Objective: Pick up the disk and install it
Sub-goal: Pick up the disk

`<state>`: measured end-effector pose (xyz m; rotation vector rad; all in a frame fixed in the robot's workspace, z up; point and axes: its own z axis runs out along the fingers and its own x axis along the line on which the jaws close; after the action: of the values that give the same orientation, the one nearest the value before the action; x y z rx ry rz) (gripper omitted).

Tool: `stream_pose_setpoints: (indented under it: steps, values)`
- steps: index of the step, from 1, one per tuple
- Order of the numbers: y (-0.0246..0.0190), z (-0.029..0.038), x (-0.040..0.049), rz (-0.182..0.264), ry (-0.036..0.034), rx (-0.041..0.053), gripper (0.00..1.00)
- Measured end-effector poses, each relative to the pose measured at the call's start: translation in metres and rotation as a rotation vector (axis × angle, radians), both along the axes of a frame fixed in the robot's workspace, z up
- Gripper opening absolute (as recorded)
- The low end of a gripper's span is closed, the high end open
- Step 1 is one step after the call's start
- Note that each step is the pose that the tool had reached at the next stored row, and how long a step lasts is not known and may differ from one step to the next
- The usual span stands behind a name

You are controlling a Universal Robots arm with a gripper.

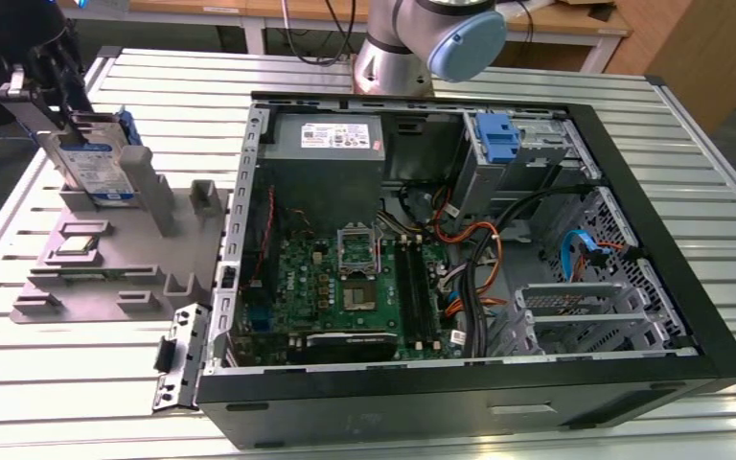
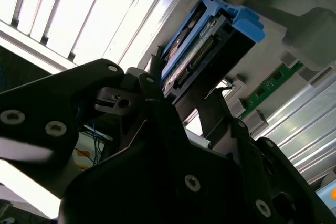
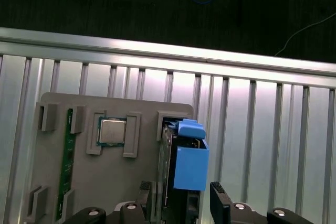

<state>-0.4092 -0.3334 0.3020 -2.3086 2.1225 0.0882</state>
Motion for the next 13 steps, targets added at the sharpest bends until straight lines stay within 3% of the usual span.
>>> stream_pose_setpoints:
  steps: [3, 4, 13]
  values:
    - [0.0, 0.0, 0.0, 0.0, 0.0001, -0.0001, 0.53]
    - [0.0, 0.0, 0.0, 0.0, 0.0, 0.0, 0.46]
    - [0.0, -0.0001, 0.0024, 0.0, -0.0001, 0.0001, 0.46]
